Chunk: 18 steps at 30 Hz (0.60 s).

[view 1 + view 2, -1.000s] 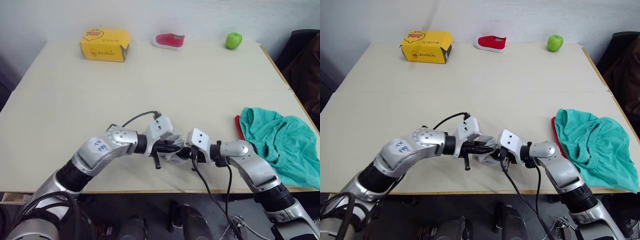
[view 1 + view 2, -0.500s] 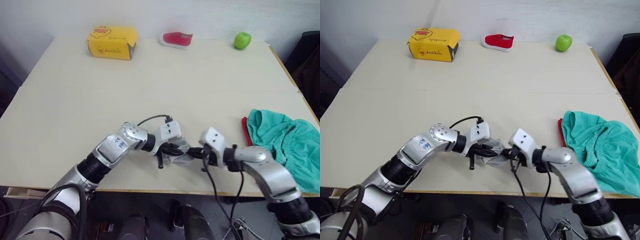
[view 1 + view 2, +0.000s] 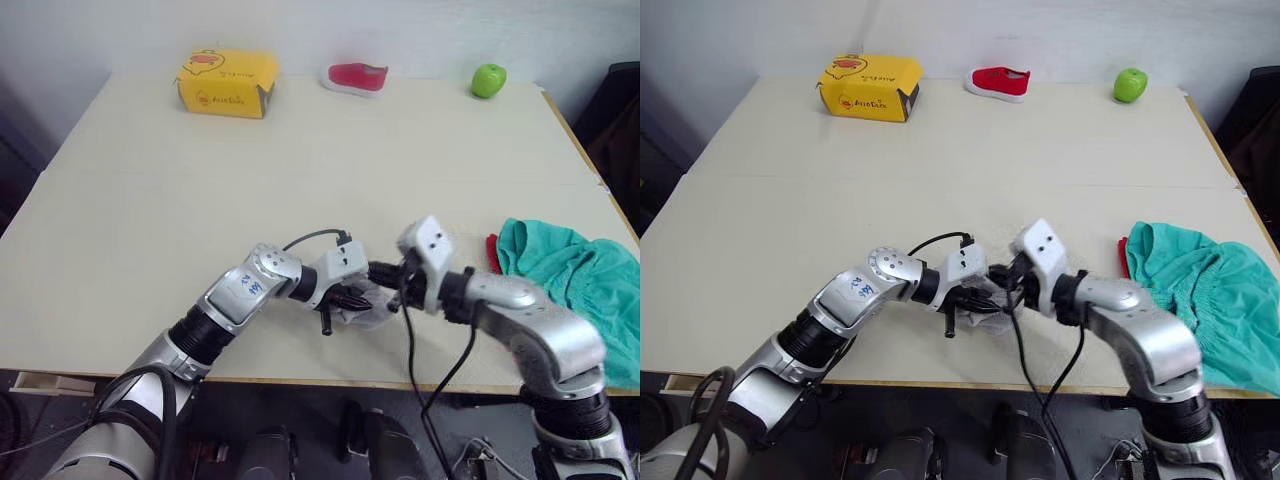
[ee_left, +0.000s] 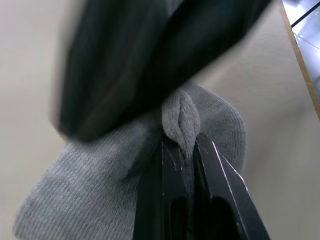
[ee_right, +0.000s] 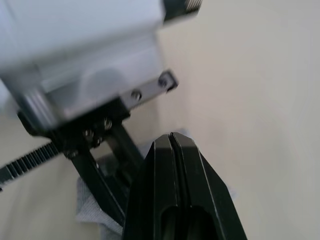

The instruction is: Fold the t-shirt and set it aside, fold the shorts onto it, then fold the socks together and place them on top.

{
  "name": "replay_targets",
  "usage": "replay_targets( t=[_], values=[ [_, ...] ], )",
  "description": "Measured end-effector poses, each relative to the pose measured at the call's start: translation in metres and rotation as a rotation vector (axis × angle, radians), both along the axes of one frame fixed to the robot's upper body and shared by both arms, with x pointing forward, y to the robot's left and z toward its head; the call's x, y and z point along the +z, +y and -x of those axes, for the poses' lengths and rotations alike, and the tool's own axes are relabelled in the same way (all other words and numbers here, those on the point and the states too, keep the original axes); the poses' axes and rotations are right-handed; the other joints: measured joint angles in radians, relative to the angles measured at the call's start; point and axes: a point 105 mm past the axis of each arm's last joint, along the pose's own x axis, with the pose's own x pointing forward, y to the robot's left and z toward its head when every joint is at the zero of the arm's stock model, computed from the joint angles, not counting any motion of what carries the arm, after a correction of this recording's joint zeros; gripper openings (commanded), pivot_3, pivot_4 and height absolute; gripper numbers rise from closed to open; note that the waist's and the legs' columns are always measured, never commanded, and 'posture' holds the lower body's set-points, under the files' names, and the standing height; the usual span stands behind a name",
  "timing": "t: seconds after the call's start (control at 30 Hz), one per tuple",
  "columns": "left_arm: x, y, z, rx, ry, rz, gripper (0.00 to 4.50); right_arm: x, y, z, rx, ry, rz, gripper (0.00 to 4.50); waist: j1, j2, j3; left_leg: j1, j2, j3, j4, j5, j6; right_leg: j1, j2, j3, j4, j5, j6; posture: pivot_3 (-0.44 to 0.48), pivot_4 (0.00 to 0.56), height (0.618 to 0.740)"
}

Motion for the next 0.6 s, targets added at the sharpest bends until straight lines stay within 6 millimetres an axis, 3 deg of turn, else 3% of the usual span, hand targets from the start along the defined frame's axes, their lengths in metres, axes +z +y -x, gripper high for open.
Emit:
replay_targets(
  t=[0.07, 0.17, 0.27, 0.43, 0.5, 0.6],
  values=[
    [0.000, 0.000, 0.002, 0.000, 0.027, 0.025, 0.98, -0.005, -0.003, -0.003, -0.023, 0.004, 0.010, 0.00, -0.003, 0.000, 0.000, 0.000, 0.000, 0.000, 0.000, 0.000, 0.000, 0.001, 0.000, -0.001, -0.001, 0.000, 0.001, 0.000, 0.150, 0.740],
    [0.002, 0.002, 0.007, -0.006, 0.080, 0.077, 1.98, -0.016, -0.011, -0.003, -0.042, 0.019, 0.038, 0.00, -0.004, 0.000, 0.000, 0.000, 0.000, 0.000, 0.001, 0.000, 0.000, 0.001, 0.000, -0.001, -0.001, 0.000, 0.001, 0.000, 0.150, 0.740],
    [0.017, 0.004, 0.008, 0.011, 0.135, 0.181, 2.89, -0.022, -0.020, -0.002, -0.043, 0.024, 0.059, 0.00, -0.006, 0.000, 0.000, 0.000, 0.000, -0.001, 0.001, 0.000, 0.001, 0.001, 0.000, -0.001, -0.001, 0.000, 0.001, 0.000, 0.150, 0.740],
    [0.083, 0.021, -0.007, 0.048, 0.072, 0.404, 4.44, -0.028, -0.022, 0.006, 0.009, 0.035, 0.076, 0.00, -0.015, 0.000, 0.000, 0.001, 0.000, -0.001, 0.001, 0.000, 0.000, 0.005, 0.000, 0.000, -0.002, 0.000, 0.000, 0.000, 0.150, 0.740],
    [0.084, 0.032, -0.018, 0.093, 0.029, 0.387, 4.44, -0.029, -0.024, 0.008, 0.018, 0.039, 0.080, 0.00, -0.020, 0.000, 0.000, 0.003, 0.000, -0.001, 0.001, 0.000, 0.000, 0.008, 0.000, 0.000, -0.003, 0.000, 0.001, 0.000, 0.150, 0.740],
    [0.063, 0.036, -0.027, 0.126, 0.008, 0.316, 3.84, -0.029, -0.026, 0.009, 0.026, 0.034, 0.084, 0.00, -0.021, 0.000, 0.000, 0.003, 0.000, -0.001, 0.001, 0.000, 0.000, 0.008, 0.000, 0.000, -0.001, 0.000, 0.001, 0.000, 0.150, 0.740]
  ],
)
